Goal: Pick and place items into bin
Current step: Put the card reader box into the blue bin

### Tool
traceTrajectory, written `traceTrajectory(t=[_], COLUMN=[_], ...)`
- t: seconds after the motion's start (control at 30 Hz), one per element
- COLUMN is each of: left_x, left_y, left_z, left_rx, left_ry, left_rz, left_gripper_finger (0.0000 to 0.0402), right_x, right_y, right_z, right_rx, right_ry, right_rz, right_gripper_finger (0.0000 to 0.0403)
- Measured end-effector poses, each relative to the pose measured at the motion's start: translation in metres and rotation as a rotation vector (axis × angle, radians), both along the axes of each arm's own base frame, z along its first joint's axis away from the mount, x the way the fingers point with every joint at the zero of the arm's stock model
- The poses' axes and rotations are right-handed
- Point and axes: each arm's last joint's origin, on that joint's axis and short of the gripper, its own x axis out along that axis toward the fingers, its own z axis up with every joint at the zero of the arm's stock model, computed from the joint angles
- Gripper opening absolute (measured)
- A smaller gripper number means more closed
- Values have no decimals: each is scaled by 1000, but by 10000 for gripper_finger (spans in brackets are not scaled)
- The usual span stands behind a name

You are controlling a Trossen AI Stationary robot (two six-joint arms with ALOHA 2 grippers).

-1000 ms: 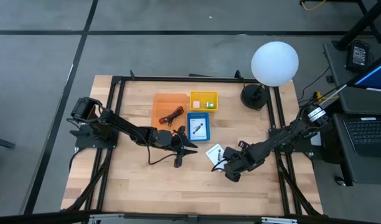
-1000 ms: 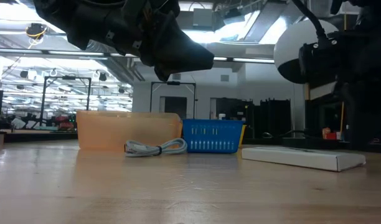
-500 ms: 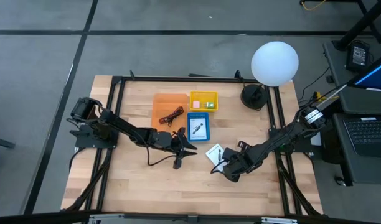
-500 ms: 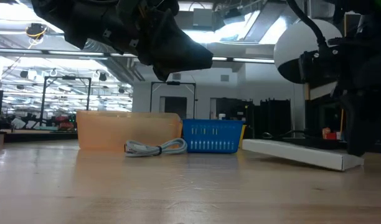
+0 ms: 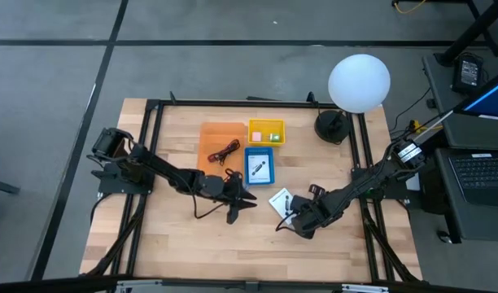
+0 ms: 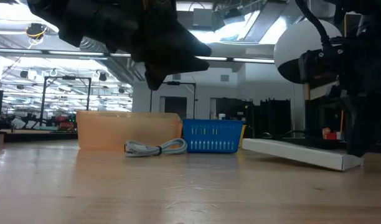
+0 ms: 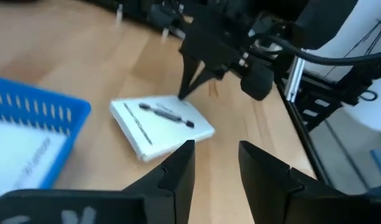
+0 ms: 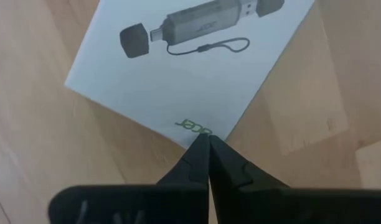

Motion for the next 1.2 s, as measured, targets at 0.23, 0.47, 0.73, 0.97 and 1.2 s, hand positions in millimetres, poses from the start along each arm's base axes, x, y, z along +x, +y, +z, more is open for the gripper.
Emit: traceTrajectory(t=[0.23,0.47,0.73,0.97,1.2], left_x=[3,32,46,48,50], left_y=[-15,-33,-36,-37,-33], left_z=[-19,-37,-44,-45,-44], left_rx=[-143,-283,-412,-400,-338], left_ry=[79,141,205,313,335], left_rz=[69,36,98,151,243], left_gripper_finger=[146,155,155,155,155], right_x=[3,7,8,8,8], right_y=[1,3,4,4,4], right_z=[0,0,0,0,0], right_rx=[-18,-6,7,2,-2], right_ry=[-19,-55,-70,-72,-73], right_rz=[92,121,121,120,120], right_gripper_finger=[0,0,0,0,0])
